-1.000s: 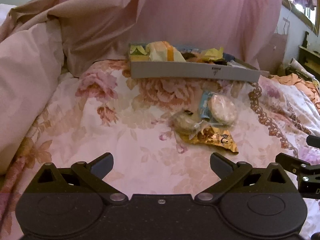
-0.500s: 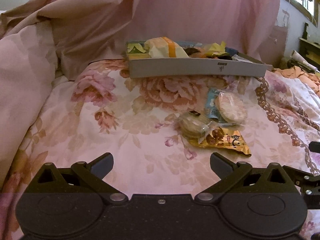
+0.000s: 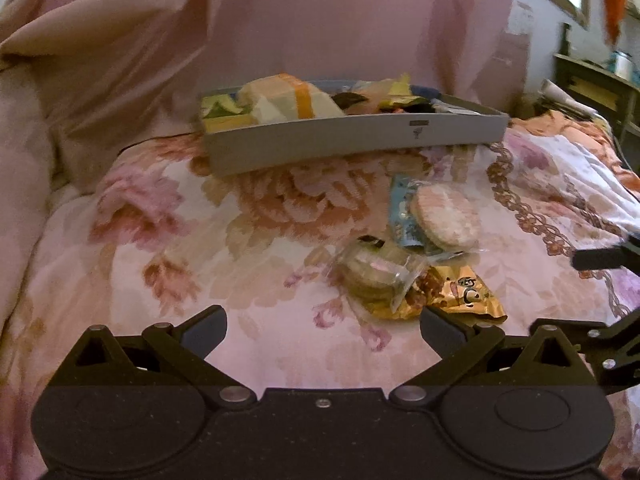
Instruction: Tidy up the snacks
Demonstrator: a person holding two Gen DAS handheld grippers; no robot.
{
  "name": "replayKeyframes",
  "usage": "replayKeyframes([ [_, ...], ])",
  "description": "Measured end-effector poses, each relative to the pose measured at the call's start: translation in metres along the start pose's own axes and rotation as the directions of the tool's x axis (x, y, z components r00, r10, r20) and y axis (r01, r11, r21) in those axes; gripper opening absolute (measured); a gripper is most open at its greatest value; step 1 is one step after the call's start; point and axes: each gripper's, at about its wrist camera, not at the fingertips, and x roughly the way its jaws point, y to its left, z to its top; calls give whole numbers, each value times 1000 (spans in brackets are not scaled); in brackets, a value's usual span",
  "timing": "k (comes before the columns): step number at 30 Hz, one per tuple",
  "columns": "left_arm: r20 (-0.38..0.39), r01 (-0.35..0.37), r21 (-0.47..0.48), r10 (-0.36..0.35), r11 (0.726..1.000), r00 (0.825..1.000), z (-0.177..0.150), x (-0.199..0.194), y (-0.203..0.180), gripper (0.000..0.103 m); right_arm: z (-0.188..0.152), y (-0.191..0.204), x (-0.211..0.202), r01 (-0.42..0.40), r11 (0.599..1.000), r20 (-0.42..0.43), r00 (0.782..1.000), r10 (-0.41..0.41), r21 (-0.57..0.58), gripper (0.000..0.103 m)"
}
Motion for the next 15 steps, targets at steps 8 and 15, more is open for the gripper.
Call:
replayKeyframes([
  [8,-25,122,125,-120,985,992,17,24,3,102,13,-5,33,-122,986,-15,993,121,-113,103],
  [15,-65,222,214,-213,951,975,32,46,-5,102,24,-7,59,-282,943,-69,959,274,-176,103],
])
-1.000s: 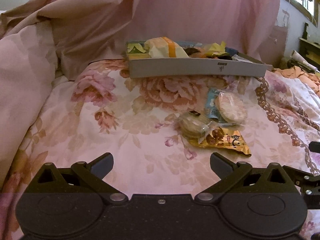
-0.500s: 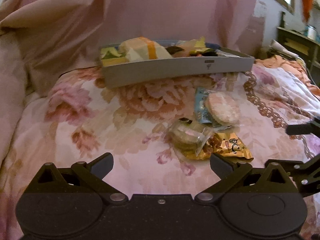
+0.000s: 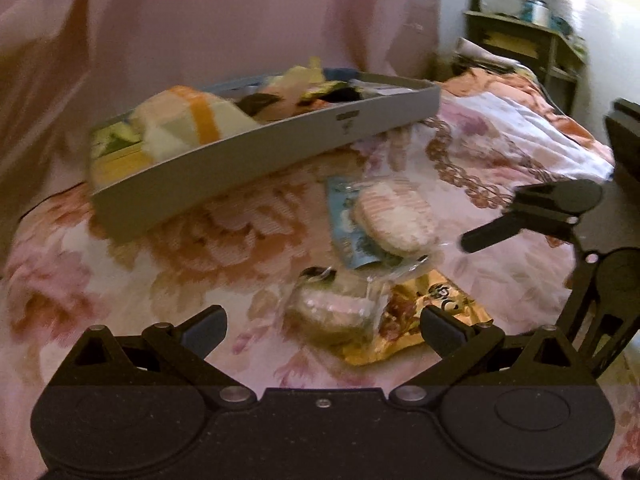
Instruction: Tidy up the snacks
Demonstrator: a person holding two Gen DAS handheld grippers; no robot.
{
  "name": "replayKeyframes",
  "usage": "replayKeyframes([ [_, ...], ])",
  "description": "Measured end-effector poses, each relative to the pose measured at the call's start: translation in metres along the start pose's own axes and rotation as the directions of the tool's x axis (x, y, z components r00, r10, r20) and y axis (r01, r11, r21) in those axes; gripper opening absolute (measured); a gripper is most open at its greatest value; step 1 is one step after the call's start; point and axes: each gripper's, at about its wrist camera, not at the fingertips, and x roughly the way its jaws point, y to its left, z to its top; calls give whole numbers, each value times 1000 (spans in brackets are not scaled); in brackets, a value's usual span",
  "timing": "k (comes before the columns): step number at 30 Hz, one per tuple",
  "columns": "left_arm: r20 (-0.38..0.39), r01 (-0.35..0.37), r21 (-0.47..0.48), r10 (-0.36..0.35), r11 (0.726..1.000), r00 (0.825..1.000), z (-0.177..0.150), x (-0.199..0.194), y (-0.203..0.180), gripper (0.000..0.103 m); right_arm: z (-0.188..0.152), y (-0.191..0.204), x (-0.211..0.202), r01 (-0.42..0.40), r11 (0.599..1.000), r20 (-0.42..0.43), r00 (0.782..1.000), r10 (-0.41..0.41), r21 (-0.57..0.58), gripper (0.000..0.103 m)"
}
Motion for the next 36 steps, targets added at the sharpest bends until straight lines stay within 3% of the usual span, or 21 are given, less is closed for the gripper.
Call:
replayKeyframes([
  [4,-17,29,49,-28,998,999,9,14,-1,102,6,-1,16,-41,998,-24,999,40,-53,102],
  [11,-48,91,88,-87,992,995,15,29,-2,100,8,-4,27,-82,994,-15,997,81,-68,86],
  [14,-51,121,74,-117,990,992,17,31,1,95,7,-2,27,-81,993,-14,997,80,-88,81],
  [17,-62,150,60,-146,987,987,18,33,1,83,6,-3,26,-71,994,-9,997,70,-86,75],
  [22,-79,149,16,-147,989,986,16,35,4,68,4,-2,23,-60,995,-5,998,60,-85,71],
  [28,-59,88,-106,-95,990,994,10,31,12,60,0,7,19,-16,995,-13,1000,15,-95,67],
  [32,-52,-7,-200,-3,980,999,1,21,9,58,-4,12,14,21,996,-26,999,-23,-84,66],
  [36,-70,-136,-289,121,948,990,-8,6,-3,58,-11,19,5,73,996,-38,996,-75,-60,65],
])
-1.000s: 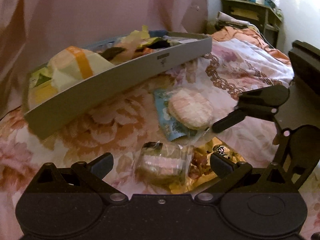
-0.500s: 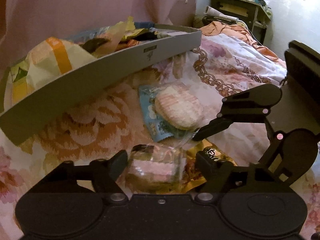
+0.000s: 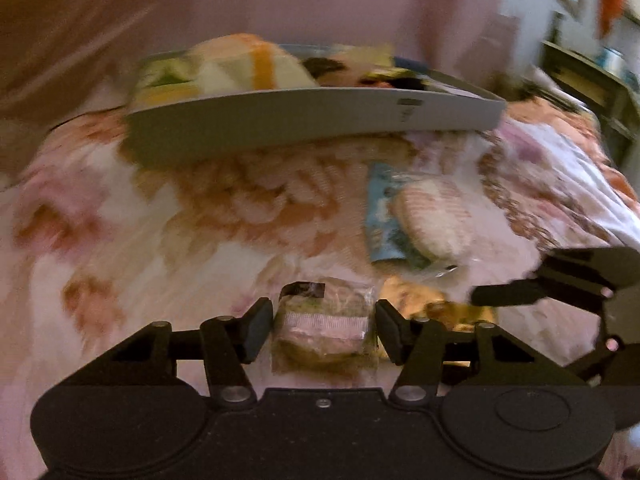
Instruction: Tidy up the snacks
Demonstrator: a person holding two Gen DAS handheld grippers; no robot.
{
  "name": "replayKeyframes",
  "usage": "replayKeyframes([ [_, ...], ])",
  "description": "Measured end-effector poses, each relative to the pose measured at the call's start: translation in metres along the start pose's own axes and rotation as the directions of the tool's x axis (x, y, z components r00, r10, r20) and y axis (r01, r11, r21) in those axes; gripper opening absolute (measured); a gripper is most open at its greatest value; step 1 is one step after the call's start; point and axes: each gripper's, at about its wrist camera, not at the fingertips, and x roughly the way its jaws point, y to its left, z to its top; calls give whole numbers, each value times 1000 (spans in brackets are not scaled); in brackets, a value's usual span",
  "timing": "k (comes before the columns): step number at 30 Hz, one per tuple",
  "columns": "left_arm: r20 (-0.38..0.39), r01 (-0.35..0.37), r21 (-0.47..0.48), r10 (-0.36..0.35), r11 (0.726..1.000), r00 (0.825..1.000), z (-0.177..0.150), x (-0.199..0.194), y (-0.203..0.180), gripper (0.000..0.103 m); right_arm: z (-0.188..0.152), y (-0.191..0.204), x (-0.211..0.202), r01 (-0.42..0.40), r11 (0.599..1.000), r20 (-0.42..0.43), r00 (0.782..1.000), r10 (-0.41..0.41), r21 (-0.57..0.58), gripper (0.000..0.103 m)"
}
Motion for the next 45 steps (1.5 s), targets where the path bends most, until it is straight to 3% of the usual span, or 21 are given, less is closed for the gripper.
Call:
replayKeyframes([
  [5,0,-87,-68,87,994,996,-22,-21,-12,58,-7,6,-13,82,993,-39,996,-79,79,65],
  [9,-13,-88,-129,87,988,996,-37,-33,-18,58,-15,7,-24,113,977,-76,992,-101,180,65],
  [14,-28,-82,-151,78,985,997,-48,-42,-22,60,-23,6,-36,96,949,-103,992,-68,301,66],
  [20,-18,-82,-134,80,988,997,-54,-45,-25,67,-25,19,-38,126,964,-74,991,-112,234,69],
  [24,-31,-85,-119,82,989,996,-58,-42,-25,71,-25,22,-37,141,971,-45,990,-135,195,77],
  [34,-18,-77,-67,76,995,997,-59,-39,-27,71,-28,17,-31,99,967,-10,995,-100,236,79],
  [37,-17,-82,-50,81,995,997,-59,-39,-29,70,-29,20,-31,88,967,-8,996,-89,237,73],
  [45,-14,-66,-32,65,997,998,-60,-41,-35,54,-27,26,-32,75,972,-4,997,-76,224,56],
])
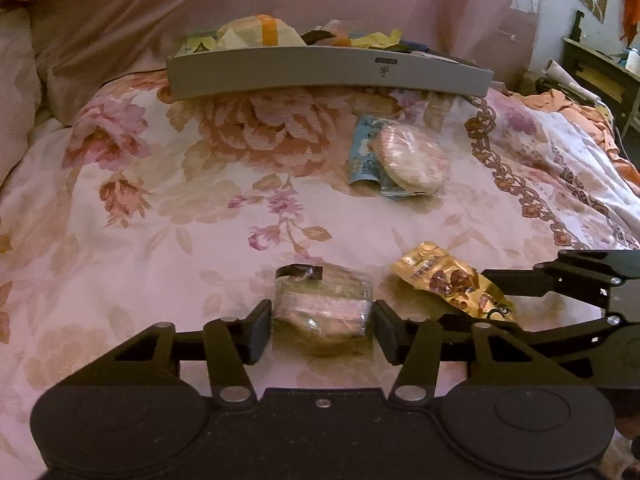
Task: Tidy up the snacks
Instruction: 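Close the right tool on the gold candy packet while the left tool holds the cake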
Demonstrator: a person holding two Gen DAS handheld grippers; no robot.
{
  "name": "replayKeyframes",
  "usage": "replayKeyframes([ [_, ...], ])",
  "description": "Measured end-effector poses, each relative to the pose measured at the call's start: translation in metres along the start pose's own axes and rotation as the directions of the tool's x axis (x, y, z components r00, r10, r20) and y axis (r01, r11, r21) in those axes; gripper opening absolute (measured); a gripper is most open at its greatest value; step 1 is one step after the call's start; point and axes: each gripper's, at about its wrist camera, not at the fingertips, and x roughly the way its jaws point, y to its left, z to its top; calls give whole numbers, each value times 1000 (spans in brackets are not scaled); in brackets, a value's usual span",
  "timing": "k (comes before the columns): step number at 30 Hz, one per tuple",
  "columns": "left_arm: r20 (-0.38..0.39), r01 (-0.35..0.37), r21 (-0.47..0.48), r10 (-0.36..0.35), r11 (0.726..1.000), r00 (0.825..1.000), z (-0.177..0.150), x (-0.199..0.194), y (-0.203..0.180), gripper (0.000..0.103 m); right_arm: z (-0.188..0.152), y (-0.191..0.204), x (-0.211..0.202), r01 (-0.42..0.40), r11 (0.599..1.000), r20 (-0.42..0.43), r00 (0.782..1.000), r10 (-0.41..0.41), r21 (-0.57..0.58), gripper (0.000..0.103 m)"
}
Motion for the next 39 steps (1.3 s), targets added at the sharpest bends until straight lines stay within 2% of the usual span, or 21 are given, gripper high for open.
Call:
replayKeyframes([
  [8,7,-2,18,2,1000,1000,-1,-3,-7,53,0,16,-4,63,993,23,998,-61,-101,51],
  [15,16,-4,16,3,1000,1000,0,-5,-8,53,-1,17,-5,74,992,31,997,-71,-103,51],
  [23,51,-3,1,3,1000,999,3,-10,-7,53,-1,20,-7,132,979,67,990,-123,-153,51],
  [31,60,-3,-9,3,1000,998,3,-12,-7,53,-3,29,-9,222,945,118,973,-199,-240,51],
  [39,104,35,-12,-34,999,994,11,-21,-10,53,-1,33,-14,298,911,191,949,-251,-285,51],
])
